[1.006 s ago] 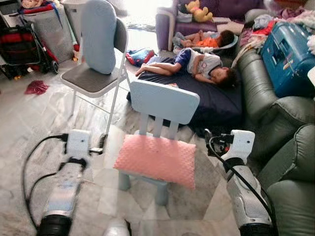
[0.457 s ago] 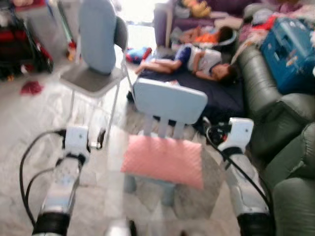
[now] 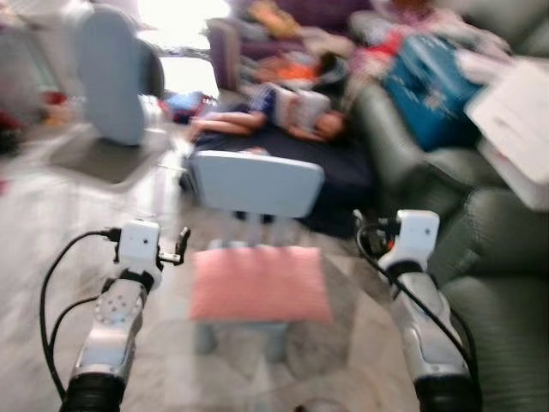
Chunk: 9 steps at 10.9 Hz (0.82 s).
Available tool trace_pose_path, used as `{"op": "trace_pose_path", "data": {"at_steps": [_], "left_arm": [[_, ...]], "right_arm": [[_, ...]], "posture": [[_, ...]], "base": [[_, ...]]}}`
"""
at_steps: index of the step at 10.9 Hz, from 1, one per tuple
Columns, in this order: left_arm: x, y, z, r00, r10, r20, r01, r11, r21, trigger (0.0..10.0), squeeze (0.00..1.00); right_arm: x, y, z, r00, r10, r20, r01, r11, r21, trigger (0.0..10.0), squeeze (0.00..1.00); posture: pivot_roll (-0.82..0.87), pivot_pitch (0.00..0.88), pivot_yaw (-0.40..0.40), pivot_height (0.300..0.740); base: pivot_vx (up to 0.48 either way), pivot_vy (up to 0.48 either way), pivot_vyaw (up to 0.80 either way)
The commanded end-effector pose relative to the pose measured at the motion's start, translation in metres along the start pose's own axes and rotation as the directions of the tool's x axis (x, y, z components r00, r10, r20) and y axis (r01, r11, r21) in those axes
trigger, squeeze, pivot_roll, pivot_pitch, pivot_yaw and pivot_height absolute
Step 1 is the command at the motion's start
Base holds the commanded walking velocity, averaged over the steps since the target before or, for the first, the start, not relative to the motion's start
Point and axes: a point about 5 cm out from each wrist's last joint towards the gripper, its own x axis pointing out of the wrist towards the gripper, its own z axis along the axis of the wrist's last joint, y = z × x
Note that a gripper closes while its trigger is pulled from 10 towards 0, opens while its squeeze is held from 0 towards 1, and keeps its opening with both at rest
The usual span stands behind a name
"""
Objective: Move the pillow to the sofa
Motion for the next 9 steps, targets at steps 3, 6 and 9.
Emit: {"op": "trace_pose_path", "data": {"at_steps": [3, 6, 9], "left_arm": [[-0.0015, -0.0091, -0.0018, 0.999, -0.043, 0.000, 0.043, 0.999, -0.018, 10.0, 0.00], [-0.0011, -0.0095, -0.0010, 0.999, -0.037, 0.007, 0.037, 0.999, -0.023, 10.0, 0.00], [-0.0001, -0.0074, -0.0005, 1.000, -0.023, 0.005, 0.023, 1.000, -0.017, 10.0, 0.00]], "right_arm": [[0.0014, -0.0047, -0.0008, 1.000, 0.001, -0.018, -0.002, 1.000, -0.026, 10.0, 0.00], [0.0020, -0.0069, -0.0010, 1.000, 0.006, -0.018, -0.007, 1.000, -0.029, 10.0, 0.00], [0.0026, -0.0053, -0.0016, 1.000, 0.017, -0.021, -0.018, 0.999, -0.030, 10.0, 0.00]], "posture": [[-0.03, 0.004, -0.053, 0.740], [-0.03, 0.002, -0.057, 0.740], [-0.03, 0.001, -0.056, 0.740]], "base": [[0.000, 0.000, -0.27], [0.311, 0.109, -0.15], [0.352, 0.324, 0.00]]}}
